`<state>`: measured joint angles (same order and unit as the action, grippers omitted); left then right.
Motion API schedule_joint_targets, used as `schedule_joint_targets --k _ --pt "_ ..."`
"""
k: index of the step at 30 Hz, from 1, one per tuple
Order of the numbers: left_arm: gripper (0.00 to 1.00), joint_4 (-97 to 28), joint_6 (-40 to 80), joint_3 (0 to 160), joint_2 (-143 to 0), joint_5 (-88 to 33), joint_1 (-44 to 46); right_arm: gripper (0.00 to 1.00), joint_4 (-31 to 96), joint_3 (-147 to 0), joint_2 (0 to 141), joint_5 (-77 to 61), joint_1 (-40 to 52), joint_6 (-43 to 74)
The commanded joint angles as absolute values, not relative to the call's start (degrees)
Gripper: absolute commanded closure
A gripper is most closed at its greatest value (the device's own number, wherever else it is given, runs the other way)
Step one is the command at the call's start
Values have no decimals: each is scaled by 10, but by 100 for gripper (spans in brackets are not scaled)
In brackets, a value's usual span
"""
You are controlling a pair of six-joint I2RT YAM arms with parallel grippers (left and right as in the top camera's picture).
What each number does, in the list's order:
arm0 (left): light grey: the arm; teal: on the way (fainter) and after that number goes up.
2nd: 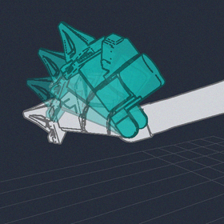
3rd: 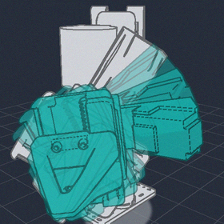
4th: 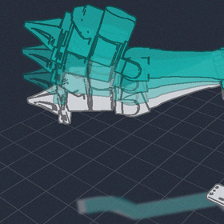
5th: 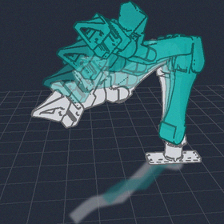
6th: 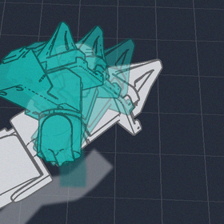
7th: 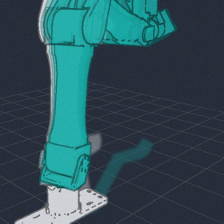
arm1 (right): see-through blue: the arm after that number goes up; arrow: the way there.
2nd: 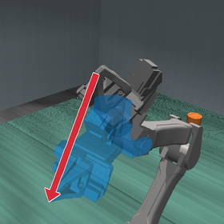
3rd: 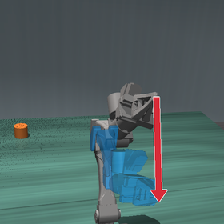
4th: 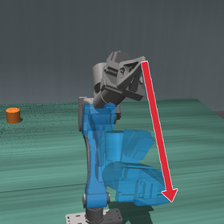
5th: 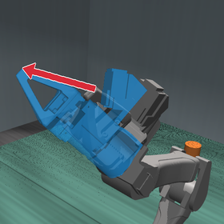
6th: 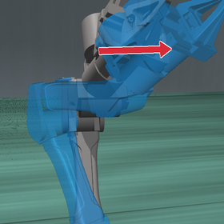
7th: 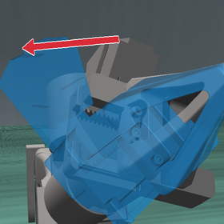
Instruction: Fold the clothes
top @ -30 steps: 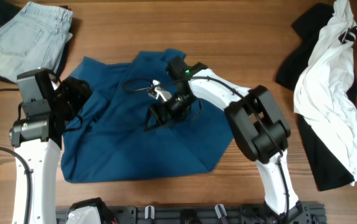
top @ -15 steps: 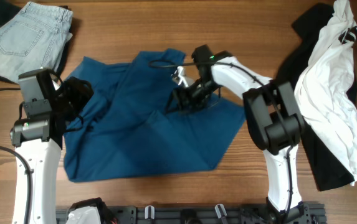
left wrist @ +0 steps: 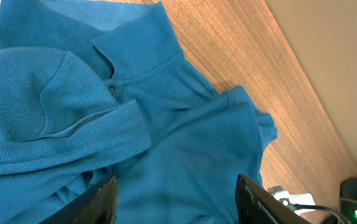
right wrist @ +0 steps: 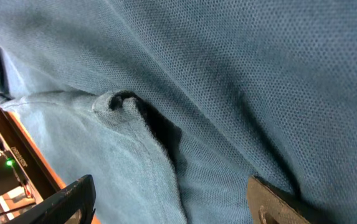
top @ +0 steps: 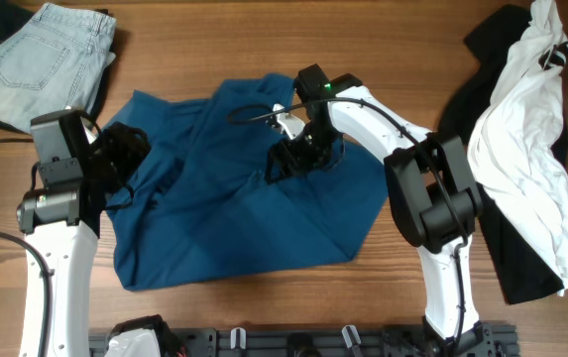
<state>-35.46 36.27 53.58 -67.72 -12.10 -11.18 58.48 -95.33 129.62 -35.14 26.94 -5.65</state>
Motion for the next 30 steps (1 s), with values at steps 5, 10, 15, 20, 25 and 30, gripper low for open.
schedule_joint_targets --k 5,10,15,20,25,30 --pt "40 -354 348 544 -678 -128 -109 36 624 -935 1323 -237 266 -5" --pt "39 -354 347 544 -678 -129 -109 33 583 -935 1304 -125 284 -28" --pt "39 -354 347 544 -678 -128 -109 20 515 -935 1290 2 314 -53" --pt "38 -354 334 544 -678 -129 -109 18 515 -939 1286 -20 326 -68" --pt "38 -356 332 544 -678 -129 -109 18 515 -939 1254 -35 327 -75" --pt "37 -356 332 544 -678 -129 -109 16 527 -939 1203 -35 328 -62"
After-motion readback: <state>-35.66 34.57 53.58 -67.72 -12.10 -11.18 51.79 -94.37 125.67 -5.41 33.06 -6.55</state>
